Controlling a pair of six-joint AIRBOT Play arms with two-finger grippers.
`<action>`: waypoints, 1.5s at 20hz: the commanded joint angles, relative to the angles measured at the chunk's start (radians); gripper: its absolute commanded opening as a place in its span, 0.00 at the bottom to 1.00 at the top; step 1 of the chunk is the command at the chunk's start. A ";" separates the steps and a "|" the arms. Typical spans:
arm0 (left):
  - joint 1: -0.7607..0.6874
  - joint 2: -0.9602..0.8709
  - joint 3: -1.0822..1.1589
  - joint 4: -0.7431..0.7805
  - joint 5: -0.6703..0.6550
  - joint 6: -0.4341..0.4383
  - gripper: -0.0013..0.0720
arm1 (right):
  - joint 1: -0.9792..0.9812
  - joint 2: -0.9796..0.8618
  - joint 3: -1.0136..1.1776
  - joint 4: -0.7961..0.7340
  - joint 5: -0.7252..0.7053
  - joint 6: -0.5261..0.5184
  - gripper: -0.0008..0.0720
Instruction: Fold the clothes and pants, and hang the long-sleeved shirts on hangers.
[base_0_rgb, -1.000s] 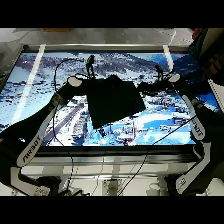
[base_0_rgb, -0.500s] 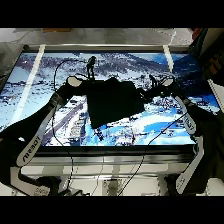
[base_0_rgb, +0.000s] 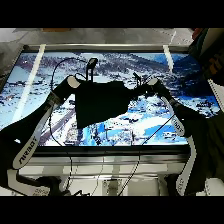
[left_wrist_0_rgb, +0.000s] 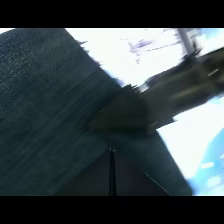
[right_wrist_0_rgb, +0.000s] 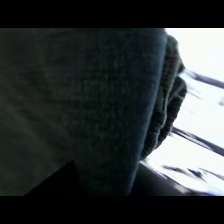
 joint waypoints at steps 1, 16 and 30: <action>0.021 0.088 0.000 0.373 -0.027 0.000 0.04 | -0.001 0.048 0.094 0.018 -0.020 0.010 0.08; 0.161 0.693 0.000 0.869 -0.182 0.001 0.04 | -0.779 0.743 0.119 -0.560 0.406 0.526 0.08; 0.206 0.681 -0.003 0.865 -0.267 0.000 0.04 | -1.394 0.869 0.117 -1.061 0.740 0.552 0.96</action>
